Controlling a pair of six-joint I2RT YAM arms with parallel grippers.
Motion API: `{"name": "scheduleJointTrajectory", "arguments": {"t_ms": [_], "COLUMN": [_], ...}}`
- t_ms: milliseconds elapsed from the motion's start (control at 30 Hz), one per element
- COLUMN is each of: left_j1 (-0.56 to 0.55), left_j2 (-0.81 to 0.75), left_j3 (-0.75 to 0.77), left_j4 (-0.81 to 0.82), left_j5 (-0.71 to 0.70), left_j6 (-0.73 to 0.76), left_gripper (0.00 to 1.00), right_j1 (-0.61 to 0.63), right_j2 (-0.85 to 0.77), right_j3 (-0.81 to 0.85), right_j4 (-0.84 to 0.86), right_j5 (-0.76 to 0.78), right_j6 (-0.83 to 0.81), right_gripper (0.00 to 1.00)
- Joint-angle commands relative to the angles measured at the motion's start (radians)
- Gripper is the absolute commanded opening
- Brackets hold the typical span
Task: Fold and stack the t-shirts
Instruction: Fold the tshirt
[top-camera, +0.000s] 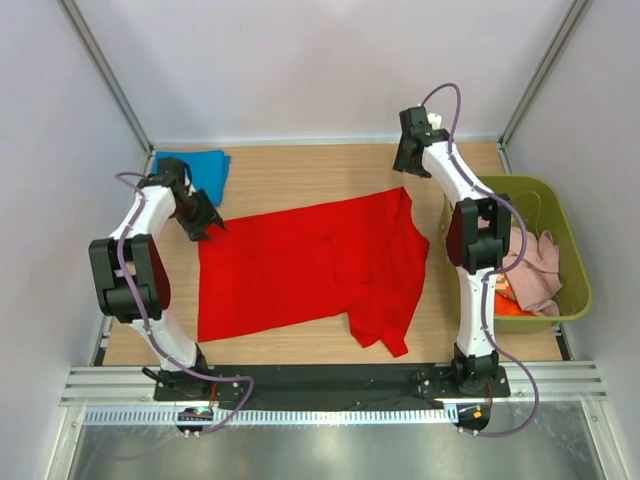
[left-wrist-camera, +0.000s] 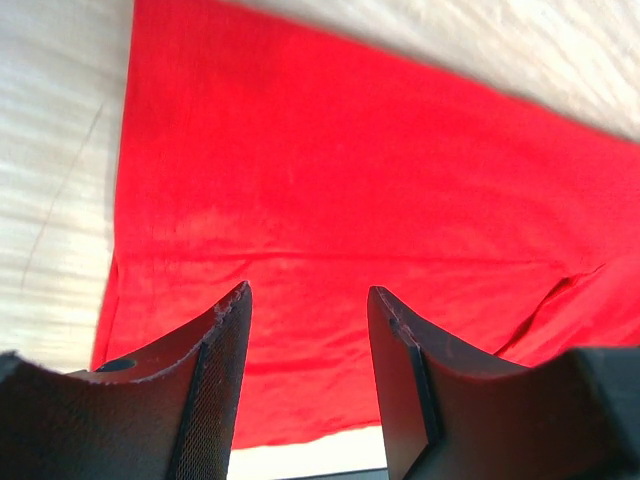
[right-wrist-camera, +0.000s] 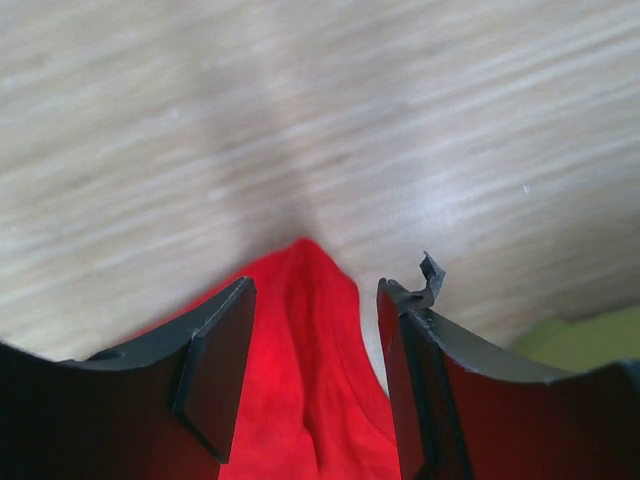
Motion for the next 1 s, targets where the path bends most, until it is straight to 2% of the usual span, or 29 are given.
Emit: {"name": "scheduleJointTrajectory", "arguments": {"t_ms": [0,33,100,167,267,367,533,700,967], "left_j1": [-0.008,-0.009,-0.011,-0.014,-0.017,-0.015,-0.014,0.003,0.04], "left_j2": [-0.025,-0.02,-0.008,-0.002,0.023,0.074,0.17,0.256,0.367], "left_j3": [-0.048,-0.057,-0.082,-0.106,-0.125,-0.123,-0.074,0.014,0.18], "left_j4": [0.0,0.007,0.019,0.031,0.051,0.042,0.036,0.028,-0.028], "left_j5": [0.023,0.032,0.052,0.053,0.052,0.023,-0.064,-0.086,-0.126], "left_j6": [0.0,-0.003,-0.017,-0.026,-0.047,-0.058,-0.041,-0.028,0.017], "left_gripper": [0.51,0.51,0.49,0.47,0.45,0.4,0.41,0.41,0.45], "right_j1": [0.011,0.017,0.028,0.03,0.034,0.042,0.06,0.062,0.063], "right_j2": [-0.084,-0.091,-0.118,-0.13,-0.124,-0.087,-0.026,0.069,0.257], "right_j3": [0.003,-0.01,-0.059,-0.107,-0.161,-0.178,-0.204,-0.169,0.101], "right_j4": [-0.147,-0.147,-0.125,-0.106,-0.08,-0.086,-0.034,0.032,-0.037], "right_j5": [-0.057,-0.077,-0.187,-0.268,-0.316,-0.318,-0.212,-0.151,-0.152], "right_j6": [-0.026,-0.024,-0.026,-0.003,0.028,0.045,0.033,0.02,0.002], "right_gripper": [0.59,0.58,0.48,0.43,0.33,0.32,0.32,0.32,0.33]}}
